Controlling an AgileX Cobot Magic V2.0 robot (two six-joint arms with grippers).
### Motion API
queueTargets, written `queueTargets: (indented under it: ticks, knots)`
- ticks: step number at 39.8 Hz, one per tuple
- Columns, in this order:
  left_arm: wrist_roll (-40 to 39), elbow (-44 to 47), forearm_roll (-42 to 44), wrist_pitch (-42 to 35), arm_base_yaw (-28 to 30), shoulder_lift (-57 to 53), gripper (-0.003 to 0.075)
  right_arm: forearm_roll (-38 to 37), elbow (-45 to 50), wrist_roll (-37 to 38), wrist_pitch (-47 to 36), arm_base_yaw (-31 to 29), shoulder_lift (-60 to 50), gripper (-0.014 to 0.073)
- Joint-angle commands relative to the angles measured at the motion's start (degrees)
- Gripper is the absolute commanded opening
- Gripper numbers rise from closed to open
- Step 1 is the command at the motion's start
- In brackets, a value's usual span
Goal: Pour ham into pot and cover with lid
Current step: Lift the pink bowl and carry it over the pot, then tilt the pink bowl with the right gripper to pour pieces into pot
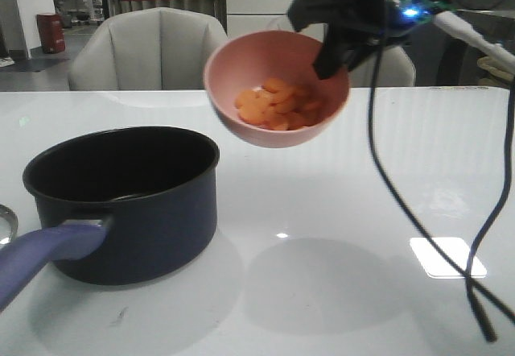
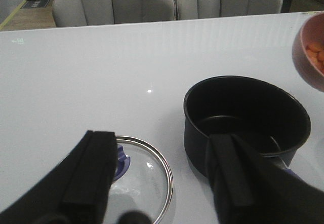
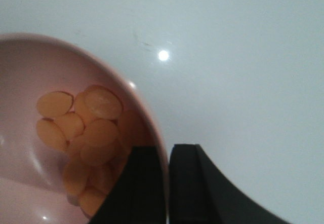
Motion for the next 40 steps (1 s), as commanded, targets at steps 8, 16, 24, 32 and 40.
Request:
queueTargets:
  ticks: [8, 16, 24, 32, 40]
  knots:
    - [-0.23, -1.50, -0.37, -4.41, -0.44, 0.68, 0.0428, -3.94, -1.92, -0.38, -22.10, 7.43, -2.73, 0.0141]
    - [-0.23, -1.50, -0.37, -4.30, -0.44, 0.68, 0.0428, -8.20, -1.92, -1.58, -32.55, 9.89, -0.34, 0.0141]
    - [-0.23, -1.50, -0.37, -4.17, -0.44, 0.68, 0.0428, -8.54, -1.88, -11.92, -44.63, 12.67, 3.68, 0.0141]
    - [-0.23, -1.50, -0.37, -4.09, -0.44, 0.68, 0.0428, -7.66, -0.31, -21.89, -60.95, 14.79, 7.89, 0.0141]
    - [-0.23, -1.50, -0.46, -4.03, -0.44, 0.68, 0.0428, -5.30, 5.78, -31.38, -87.41, 16.33, 12.43, 0.0141]
